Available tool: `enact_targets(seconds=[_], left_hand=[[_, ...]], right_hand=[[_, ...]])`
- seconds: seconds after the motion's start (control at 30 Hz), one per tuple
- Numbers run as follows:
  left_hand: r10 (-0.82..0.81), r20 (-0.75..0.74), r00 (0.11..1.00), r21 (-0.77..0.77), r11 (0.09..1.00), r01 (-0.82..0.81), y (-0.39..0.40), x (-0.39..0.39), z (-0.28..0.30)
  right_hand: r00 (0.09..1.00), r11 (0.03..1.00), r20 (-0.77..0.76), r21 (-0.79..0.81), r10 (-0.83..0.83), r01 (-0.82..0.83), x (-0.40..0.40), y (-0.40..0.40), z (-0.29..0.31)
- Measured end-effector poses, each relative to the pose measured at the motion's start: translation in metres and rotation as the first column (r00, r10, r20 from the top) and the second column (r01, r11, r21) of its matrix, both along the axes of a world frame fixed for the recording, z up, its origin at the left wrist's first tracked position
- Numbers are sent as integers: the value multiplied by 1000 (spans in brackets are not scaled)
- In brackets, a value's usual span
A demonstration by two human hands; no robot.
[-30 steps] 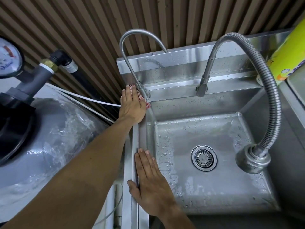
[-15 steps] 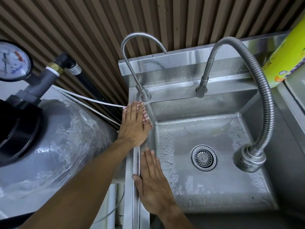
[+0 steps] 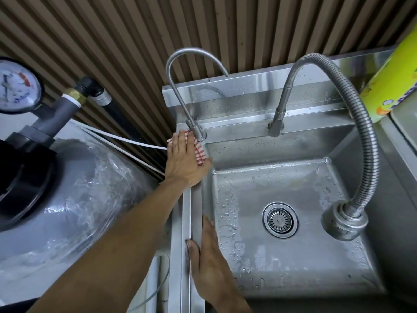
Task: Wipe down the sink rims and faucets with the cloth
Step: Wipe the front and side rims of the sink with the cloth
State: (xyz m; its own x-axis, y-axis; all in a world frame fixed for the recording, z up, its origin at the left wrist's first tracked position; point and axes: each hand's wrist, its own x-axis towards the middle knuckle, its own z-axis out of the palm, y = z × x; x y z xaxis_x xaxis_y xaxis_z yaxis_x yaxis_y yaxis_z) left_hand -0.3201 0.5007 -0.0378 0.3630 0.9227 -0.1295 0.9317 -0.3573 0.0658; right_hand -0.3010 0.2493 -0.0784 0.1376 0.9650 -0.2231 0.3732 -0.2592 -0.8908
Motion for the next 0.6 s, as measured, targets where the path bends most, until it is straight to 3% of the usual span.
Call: enact_targets(seconds=[0.13, 0.3, 0.47, 0.6], left_hand=[[-47, -16, 999, -8, 999, 47, -18, -8, 0], [-145, -71, 987, -20, 989, 144, -41, -20, 0], [-93, -114, 989, -13, 996, 92, -38, -15, -1], [-33, -53, 998, 22, 999, 35, -39, -6, 0]], right_hand=[[995, 998, 101, 53, 17, -22, 0, 2, -4], [1000, 1000, -11, 3, -2, 2, 2, 0, 3], [1000, 999, -2, -46, 20, -20, 5, -1, 9], [999, 998, 0, -58, 36, -36, 8, -2, 16]])
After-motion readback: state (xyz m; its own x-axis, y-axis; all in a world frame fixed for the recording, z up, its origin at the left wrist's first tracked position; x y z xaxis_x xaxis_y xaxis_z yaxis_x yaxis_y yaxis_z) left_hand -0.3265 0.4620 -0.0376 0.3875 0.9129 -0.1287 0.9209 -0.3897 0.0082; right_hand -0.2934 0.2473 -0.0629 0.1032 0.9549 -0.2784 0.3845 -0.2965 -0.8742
